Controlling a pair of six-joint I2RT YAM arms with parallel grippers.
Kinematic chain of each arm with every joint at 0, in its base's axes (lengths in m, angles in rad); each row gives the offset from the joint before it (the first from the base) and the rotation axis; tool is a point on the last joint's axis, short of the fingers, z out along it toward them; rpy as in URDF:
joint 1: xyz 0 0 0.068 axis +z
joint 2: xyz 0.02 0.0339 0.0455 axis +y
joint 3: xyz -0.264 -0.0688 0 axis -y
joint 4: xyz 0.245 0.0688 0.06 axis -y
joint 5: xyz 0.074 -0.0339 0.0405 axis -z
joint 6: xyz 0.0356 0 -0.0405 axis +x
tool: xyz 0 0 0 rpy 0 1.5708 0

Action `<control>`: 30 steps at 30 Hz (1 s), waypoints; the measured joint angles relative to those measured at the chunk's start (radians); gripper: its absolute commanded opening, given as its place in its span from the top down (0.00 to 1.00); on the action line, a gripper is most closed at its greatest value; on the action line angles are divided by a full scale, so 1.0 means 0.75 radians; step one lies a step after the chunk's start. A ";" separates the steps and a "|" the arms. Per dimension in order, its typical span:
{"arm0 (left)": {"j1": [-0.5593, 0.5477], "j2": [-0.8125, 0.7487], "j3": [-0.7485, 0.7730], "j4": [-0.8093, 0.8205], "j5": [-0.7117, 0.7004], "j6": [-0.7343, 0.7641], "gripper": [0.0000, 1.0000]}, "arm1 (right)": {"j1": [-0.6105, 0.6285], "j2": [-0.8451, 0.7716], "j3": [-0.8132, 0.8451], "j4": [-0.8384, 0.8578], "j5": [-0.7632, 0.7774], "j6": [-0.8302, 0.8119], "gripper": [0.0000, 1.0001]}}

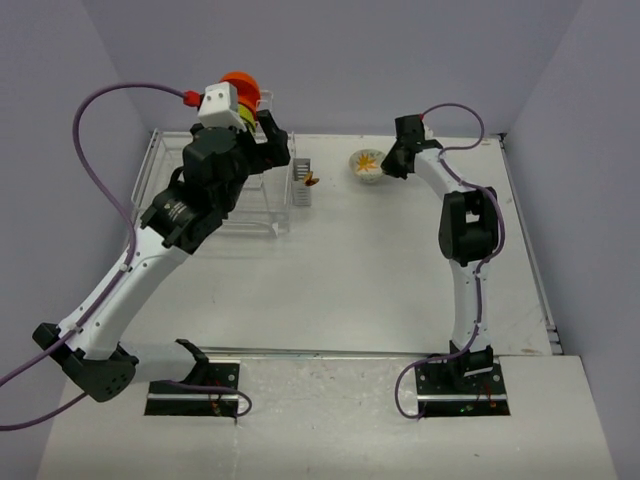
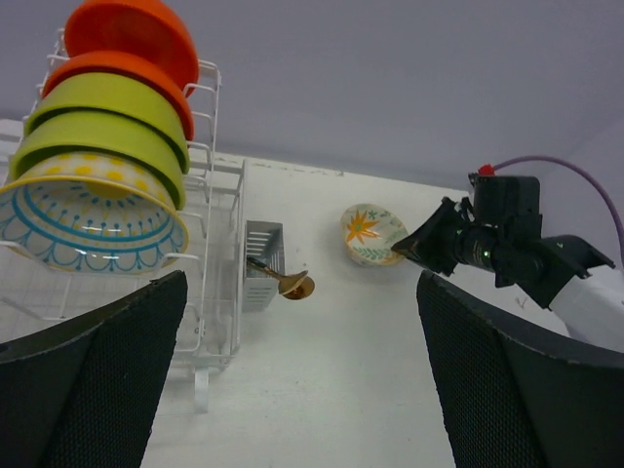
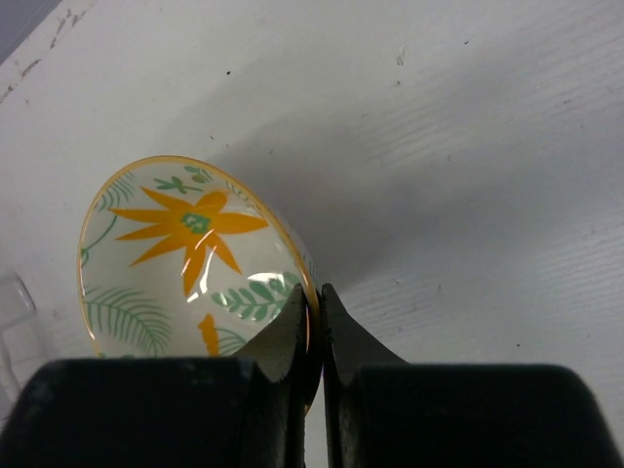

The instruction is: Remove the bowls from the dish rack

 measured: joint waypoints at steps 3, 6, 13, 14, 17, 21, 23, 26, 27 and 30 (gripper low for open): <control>0.080 -0.011 -0.006 0.005 0.021 -0.044 0.00 | -0.004 -0.001 -0.032 0.018 -0.007 0.017 0.92; 0.158 -0.012 -0.016 0.005 0.041 -0.084 0.00 | -0.010 -0.003 -0.080 0.030 -0.024 0.037 0.74; 0.236 -0.012 -0.041 -0.001 0.065 -0.149 0.00 | -0.023 -0.065 -0.176 0.051 -0.052 0.045 0.36; 0.236 -0.013 -0.043 -0.001 0.063 -0.170 0.00 | -0.025 -0.103 -0.210 0.048 -0.046 0.046 0.29; 0.236 -0.021 -0.059 -0.014 0.031 -0.269 0.00 | -0.030 -0.241 -0.299 0.048 -0.024 0.039 0.14; 0.241 -0.069 -0.127 -0.011 -0.006 -0.507 0.01 | -0.035 -0.556 -0.439 0.057 0.026 0.014 0.01; 0.251 -0.085 -0.146 -0.017 -0.006 -0.633 0.02 | -0.039 -0.742 -0.509 0.072 0.026 -0.004 0.01; 0.282 -0.083 -0.146 -0.027 0.005 -0.816 0.14 | -0.042 -0.986 -0.617 0.130 -0.004 -0.035 0.01; 0.296 -0.082 -0.147 -0.036 0.007 -0.881 0.15 | -0.044 -1.064 -0.667 0.149 -0.019 -0.048 0.01; 0.329 -0.080 -0.159 -0.043 0.005 -0.993 0.24 | -0.046 -1.219 -0.797 0.174 -0.083 -0.077 0.02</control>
